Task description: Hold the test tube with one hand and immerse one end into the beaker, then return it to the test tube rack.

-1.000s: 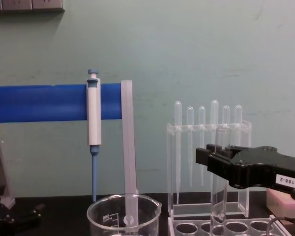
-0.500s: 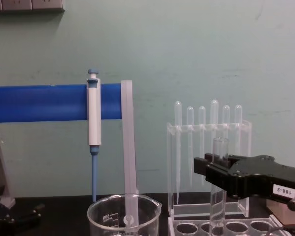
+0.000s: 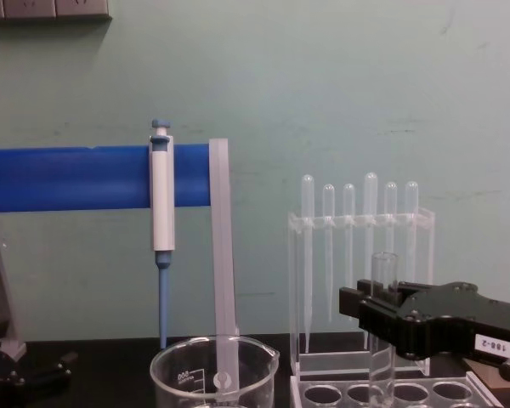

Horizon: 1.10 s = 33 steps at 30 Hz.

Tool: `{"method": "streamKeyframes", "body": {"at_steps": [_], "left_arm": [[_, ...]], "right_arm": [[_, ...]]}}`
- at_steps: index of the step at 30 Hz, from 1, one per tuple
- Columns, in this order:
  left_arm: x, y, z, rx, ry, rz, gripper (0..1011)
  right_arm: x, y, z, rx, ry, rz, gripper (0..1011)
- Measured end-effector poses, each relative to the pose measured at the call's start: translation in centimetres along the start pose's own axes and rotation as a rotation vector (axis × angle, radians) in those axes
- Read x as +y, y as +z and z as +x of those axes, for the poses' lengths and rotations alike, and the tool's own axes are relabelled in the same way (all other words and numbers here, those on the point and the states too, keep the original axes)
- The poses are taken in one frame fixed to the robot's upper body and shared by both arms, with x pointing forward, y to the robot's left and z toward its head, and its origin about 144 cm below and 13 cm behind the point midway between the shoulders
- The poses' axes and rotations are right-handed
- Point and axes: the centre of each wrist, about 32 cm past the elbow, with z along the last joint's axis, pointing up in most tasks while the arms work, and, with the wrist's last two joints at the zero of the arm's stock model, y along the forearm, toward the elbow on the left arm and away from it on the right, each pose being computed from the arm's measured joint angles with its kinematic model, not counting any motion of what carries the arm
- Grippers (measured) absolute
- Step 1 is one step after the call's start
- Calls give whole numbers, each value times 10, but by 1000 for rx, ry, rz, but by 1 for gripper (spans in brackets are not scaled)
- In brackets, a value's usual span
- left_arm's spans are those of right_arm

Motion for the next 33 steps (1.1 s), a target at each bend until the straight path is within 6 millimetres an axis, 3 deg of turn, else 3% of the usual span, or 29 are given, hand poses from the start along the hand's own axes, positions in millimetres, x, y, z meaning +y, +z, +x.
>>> {"method": "streamKeyframes", "body": {"at_steps": [6, 8, 18, 25, 33], "left_arm": [[0, 0, 0, 0, 0, 0, 1000], [0, 0, 0, 0, 0, 0, 1000], [0, 0, 0, 0, 0, 0, 1000], [0, 0, 0, 0, 0, 0, 1000], [0, 0, 0, 0, 0, 0, 1000]], "right_arm": [[0, -2, 0, 4, -2, -3, 228], [1, -2, 0, 5, -2, -2, 273], [0, 0, 0, 11, -7, 4, 569], [-6, 12, 0, 2, -20, 28, 785], [-30, 26, -5, 10, -45, 39, 1003]]}}
